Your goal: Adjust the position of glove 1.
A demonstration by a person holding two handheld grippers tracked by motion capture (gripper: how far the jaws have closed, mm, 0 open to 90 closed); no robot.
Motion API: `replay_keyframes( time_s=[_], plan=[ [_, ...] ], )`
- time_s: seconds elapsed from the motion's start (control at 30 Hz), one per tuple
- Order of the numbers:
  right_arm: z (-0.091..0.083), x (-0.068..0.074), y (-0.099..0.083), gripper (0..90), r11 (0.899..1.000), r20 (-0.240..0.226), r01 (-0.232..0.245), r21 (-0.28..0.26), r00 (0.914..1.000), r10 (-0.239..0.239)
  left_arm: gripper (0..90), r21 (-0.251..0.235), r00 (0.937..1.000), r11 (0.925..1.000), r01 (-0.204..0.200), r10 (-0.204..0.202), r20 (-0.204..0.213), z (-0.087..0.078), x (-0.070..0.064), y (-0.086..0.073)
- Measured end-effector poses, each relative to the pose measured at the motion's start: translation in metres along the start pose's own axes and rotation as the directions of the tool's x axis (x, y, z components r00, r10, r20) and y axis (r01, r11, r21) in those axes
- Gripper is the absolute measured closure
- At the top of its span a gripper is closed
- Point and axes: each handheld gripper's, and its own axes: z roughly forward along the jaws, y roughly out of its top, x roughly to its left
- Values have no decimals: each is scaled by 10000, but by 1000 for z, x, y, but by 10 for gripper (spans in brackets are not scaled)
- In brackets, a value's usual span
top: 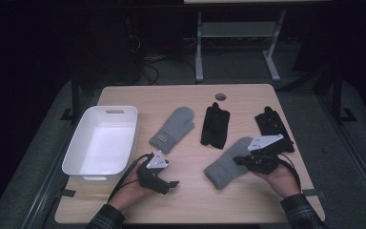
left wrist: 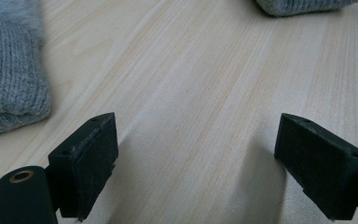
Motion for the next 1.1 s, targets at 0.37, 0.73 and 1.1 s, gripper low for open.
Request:
replay_keyframes(
  time_s=[0.37, 0.73, 1.1],
  plan=[
    [10, -55, 4, 900, 9981, 1541, -539, 309, 9869, 485, 124, 37, 10000, 10000, -15, 15, 6, 0, 0, 0],
    [32, -37, -6, 900, 9890, 814, -653, 1331, 9952, 548, 124, 35, 10000, 10000, -17, 17, 14, 0, 0, 0],
    [37, 3, 0, 900, 9874, 629, -211, 1571, 9980, 113, 124, -16, 10000, 10000, -7, 7, 9, 0, 0, 0]
  ],
)
